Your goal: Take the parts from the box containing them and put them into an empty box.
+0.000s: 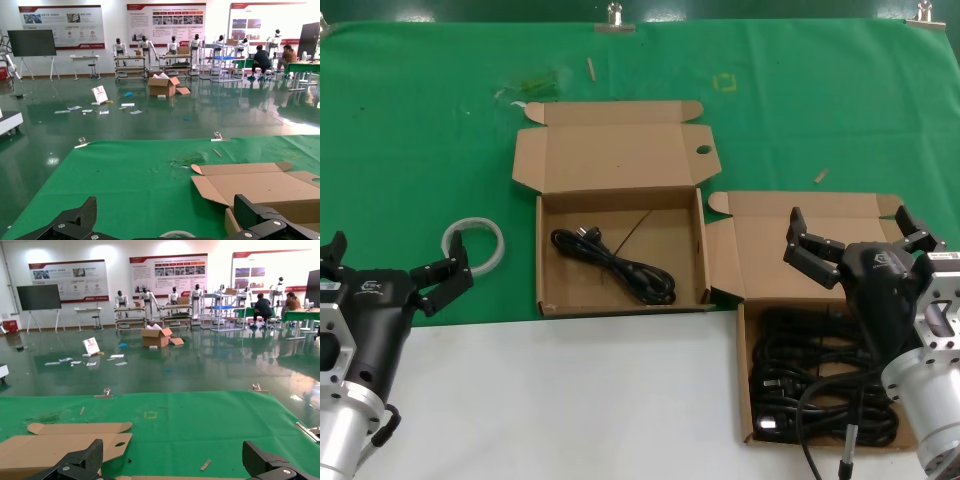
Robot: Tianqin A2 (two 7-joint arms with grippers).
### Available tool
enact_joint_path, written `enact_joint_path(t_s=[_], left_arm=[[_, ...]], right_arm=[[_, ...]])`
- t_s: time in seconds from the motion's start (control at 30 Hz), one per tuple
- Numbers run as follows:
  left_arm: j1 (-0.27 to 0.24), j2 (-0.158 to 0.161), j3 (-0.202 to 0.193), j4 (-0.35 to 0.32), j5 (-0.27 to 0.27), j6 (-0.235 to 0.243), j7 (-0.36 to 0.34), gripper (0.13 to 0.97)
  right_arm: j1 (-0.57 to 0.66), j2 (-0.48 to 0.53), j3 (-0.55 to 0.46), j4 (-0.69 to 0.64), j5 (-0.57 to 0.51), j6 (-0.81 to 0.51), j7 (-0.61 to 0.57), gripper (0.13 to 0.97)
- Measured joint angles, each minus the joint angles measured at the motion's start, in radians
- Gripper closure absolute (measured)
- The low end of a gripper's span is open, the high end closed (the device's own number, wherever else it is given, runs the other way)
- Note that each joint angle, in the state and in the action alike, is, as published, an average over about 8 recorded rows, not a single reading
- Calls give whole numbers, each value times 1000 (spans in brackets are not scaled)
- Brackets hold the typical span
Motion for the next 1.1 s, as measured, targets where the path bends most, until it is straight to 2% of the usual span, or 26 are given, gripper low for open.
enact_joint_path(t_s=[1.1], left_arm=[[0,0,0,0,0,0,0,132]], right_arm=[[0,0,0,0,0,0,0,129]])
